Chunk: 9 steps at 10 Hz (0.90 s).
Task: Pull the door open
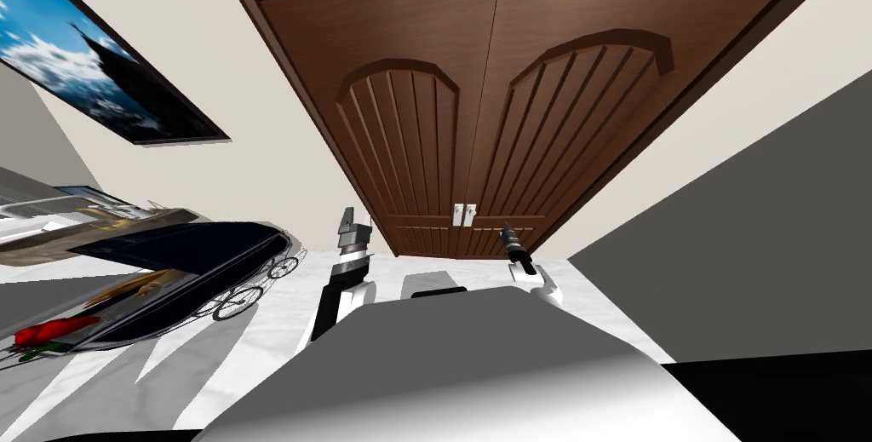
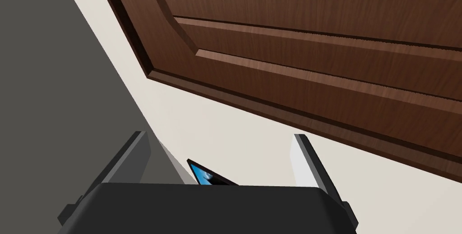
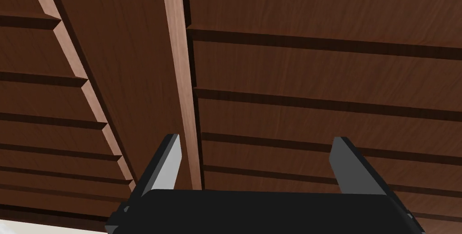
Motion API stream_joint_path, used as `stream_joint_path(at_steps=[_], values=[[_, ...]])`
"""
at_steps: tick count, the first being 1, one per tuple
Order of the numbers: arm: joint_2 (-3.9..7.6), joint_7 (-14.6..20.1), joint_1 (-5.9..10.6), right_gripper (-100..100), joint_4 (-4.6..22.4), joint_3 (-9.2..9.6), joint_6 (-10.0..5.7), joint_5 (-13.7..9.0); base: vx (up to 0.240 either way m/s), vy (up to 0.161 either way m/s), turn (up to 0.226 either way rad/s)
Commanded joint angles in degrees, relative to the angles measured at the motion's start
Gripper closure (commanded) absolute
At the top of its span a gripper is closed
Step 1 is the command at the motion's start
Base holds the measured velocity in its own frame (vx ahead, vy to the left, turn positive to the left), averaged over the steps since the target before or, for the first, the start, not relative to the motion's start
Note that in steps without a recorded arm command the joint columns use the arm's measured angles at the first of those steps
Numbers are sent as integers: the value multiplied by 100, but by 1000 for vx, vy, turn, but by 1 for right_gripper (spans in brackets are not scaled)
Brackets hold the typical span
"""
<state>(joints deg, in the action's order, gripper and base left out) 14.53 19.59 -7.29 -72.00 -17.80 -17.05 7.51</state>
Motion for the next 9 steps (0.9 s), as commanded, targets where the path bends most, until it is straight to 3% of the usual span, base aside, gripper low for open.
stream_joint_path(at_steps=[1,4,5,6,9], values=[[-38,-13,91,-100,4,51,-7,8,195,19,114],[-190,-22,313,-100,-65,291,-47,41,233,94,156],[-165,-27,258,-100,-81,228,-12,37,114,49,40],[-165,-27,258,100,-81,228,-12,37,-15,-4,-36],[-165,-27,258,100,-81,228,-12,37,-36,-18,-2]])
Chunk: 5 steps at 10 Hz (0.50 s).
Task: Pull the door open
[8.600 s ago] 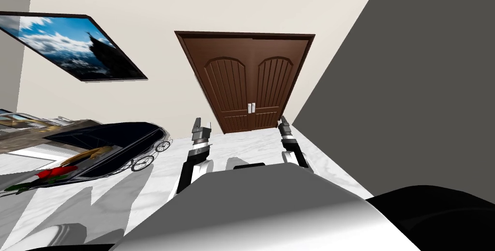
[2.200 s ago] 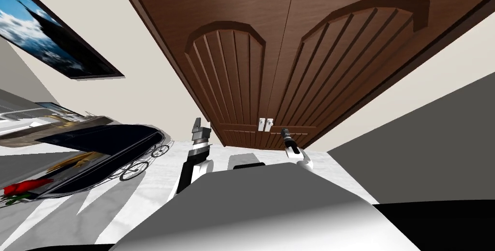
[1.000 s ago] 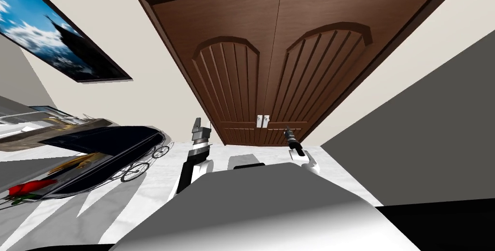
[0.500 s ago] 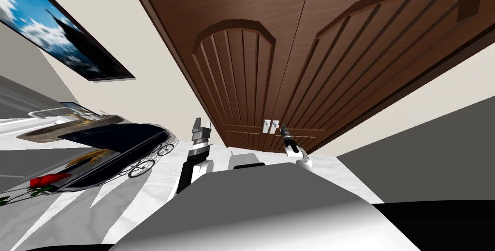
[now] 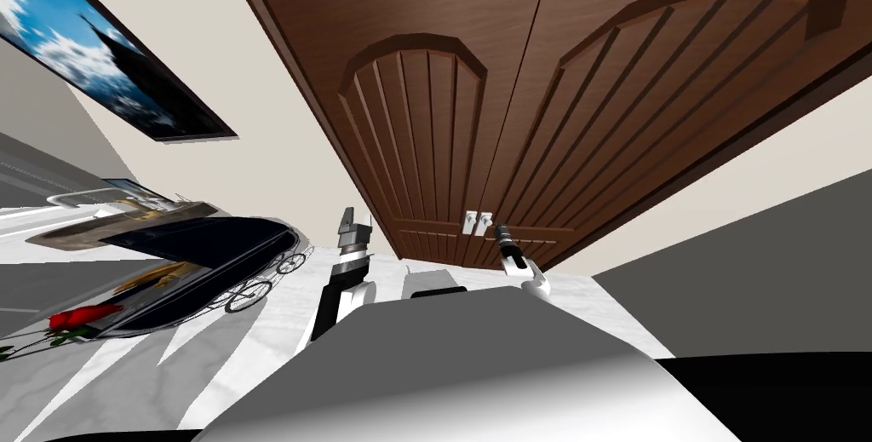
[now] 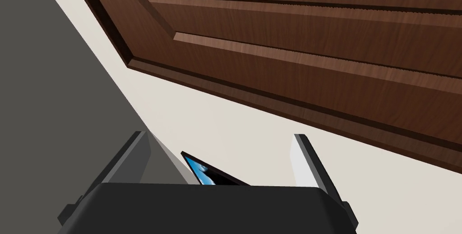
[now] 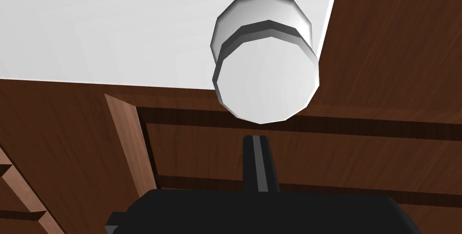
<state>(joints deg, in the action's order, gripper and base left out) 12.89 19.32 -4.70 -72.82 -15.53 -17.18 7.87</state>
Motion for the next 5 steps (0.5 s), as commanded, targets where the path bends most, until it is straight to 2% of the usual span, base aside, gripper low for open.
stream_joint_path(at_steps=[1,2,3,5], values=[[-2,0,-1,100,1,2,1,0,-14,-5,0],[-2,0,-1,100,1,2,1,0,0,0,0],[56,18,-98,-100,15,-74,4,-13,-146,-84,-122],[67,40,-143,-100,-1,-62,-14,-13,-216,-74,-63]])
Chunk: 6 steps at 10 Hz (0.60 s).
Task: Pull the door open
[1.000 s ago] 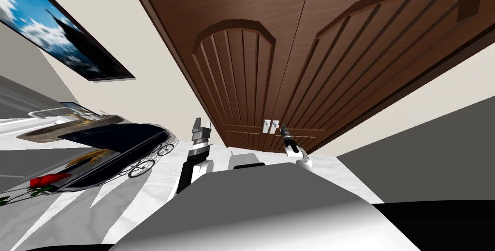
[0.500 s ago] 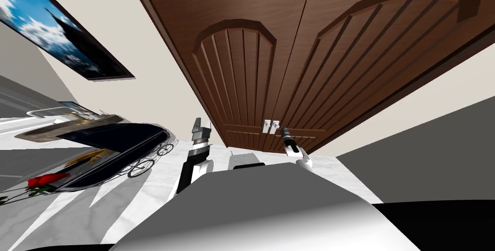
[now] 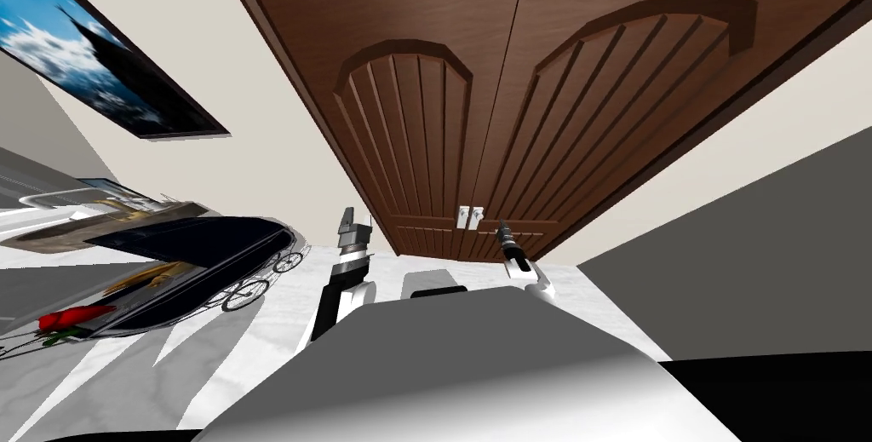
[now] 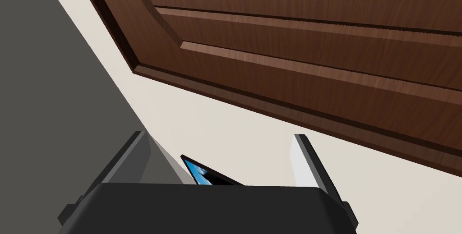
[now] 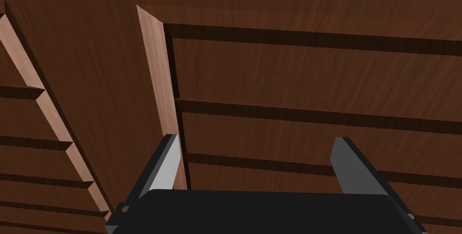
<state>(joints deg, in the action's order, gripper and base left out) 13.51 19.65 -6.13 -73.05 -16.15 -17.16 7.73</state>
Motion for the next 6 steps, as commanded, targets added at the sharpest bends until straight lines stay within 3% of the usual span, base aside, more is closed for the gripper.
stream_joint_path(at_steps=[1,5,6], values=[[-1,24,-18,-100,3,33,-33,4,-198,-11,11],[-116,120,6,-100,-155,371,-163,45,-172,77,101],[-21,145,8,-100,-134,312,-102,19,-65,58,29]])
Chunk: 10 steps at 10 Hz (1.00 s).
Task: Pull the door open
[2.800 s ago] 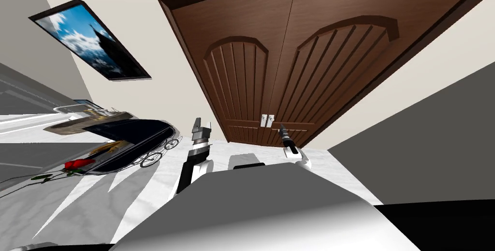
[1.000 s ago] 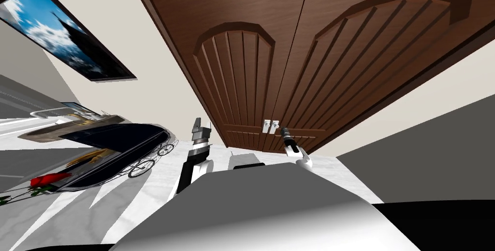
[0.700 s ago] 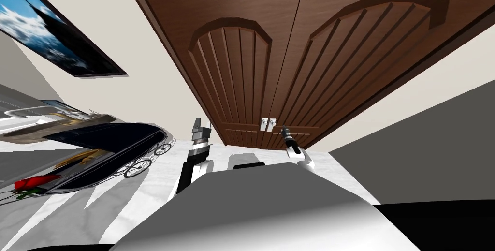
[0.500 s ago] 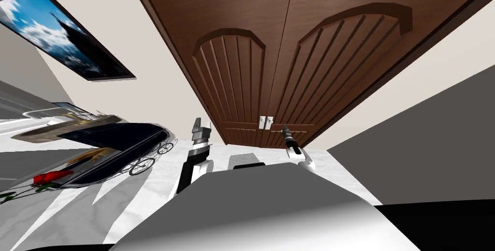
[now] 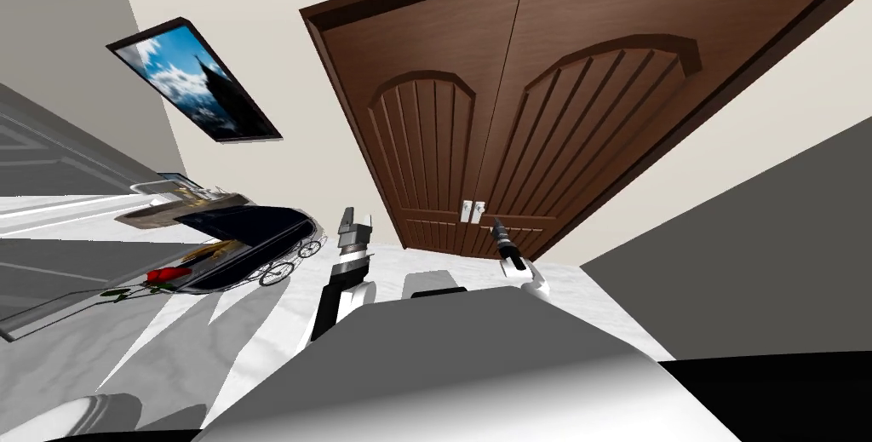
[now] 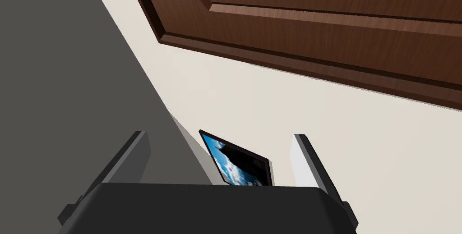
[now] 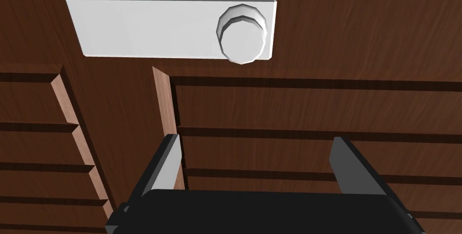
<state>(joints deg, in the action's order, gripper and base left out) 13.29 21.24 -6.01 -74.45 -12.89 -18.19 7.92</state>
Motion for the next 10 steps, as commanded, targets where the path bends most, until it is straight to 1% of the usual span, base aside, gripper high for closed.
stream_joint_path(at_steps=[1,2,3,4,5,7,8,10], values=[[76,-26,-86,-100,89,-176,21,-26,-30,-30,-173],[115,-43,-127,-100,139,-270,31,-40,-13,-70,-235],[155,-64,-168,-100,199,-377,41,-56,34,-90,-141],[182,-91,-185,-100,259,-469,46,-70,78,-103,-92],[179,-108,-167,-100,288,-495,42,-74,133,-89,-24],[139,-126,-98,-100,297,-459,26,-70,195,-27,52],[102,-134,-41,-100,289,-410,13,-62,201,-6,108],[13,-142,90,-100,255,-274,-17,-43,237,60,154]])
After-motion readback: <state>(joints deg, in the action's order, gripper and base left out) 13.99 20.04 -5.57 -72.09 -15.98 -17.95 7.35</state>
